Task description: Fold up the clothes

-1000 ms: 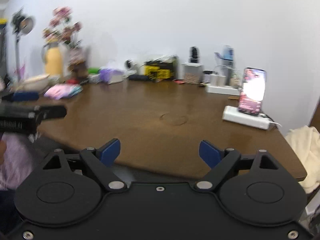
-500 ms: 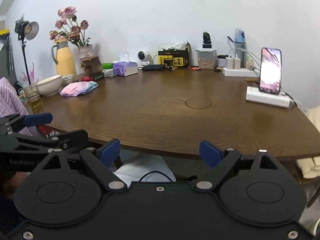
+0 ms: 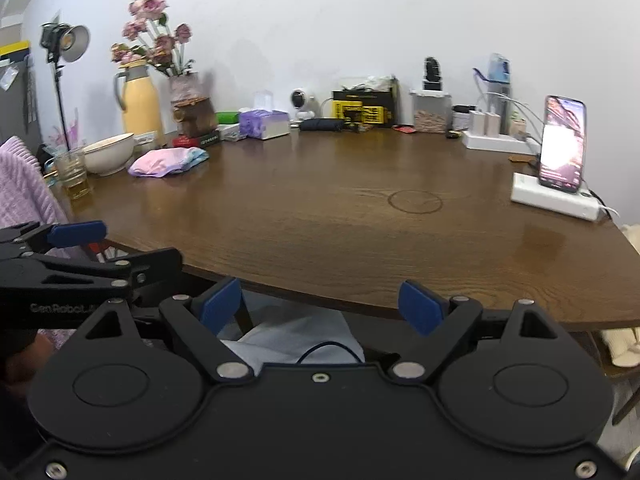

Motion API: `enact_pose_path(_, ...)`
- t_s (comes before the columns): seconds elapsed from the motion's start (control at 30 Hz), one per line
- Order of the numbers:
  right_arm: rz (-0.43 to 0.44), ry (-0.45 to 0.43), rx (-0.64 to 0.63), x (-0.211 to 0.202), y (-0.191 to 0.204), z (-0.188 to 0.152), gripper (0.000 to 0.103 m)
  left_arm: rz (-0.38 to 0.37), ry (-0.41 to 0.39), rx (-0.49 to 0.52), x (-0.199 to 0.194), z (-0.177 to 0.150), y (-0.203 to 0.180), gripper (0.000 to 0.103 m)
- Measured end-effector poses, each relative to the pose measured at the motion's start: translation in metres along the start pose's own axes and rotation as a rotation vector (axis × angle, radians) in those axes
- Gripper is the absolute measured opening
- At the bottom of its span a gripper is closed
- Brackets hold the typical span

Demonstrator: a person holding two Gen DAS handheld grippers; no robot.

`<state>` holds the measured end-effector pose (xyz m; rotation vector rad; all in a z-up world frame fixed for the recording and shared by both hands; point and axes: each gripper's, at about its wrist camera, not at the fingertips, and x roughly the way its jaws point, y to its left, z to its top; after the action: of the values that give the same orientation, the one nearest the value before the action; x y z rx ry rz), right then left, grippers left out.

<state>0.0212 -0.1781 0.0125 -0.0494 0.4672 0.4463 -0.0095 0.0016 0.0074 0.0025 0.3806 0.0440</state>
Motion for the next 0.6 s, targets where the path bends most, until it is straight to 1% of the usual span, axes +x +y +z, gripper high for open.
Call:
enact_pose_path(0.17,0.009,0.019,0.003,0.0028,0.0026,-0.0008,0.091,0.015,0.009,-0.009,-0.0004,-0.0024,0.003,0.103)
enact_pose_path(0.6,0.007,0.025,0.031,0.0025,0.0034,-0.0034,0.091,0.018,0.012,0.005,0.0002,-0.0032,0.0033,0.103)
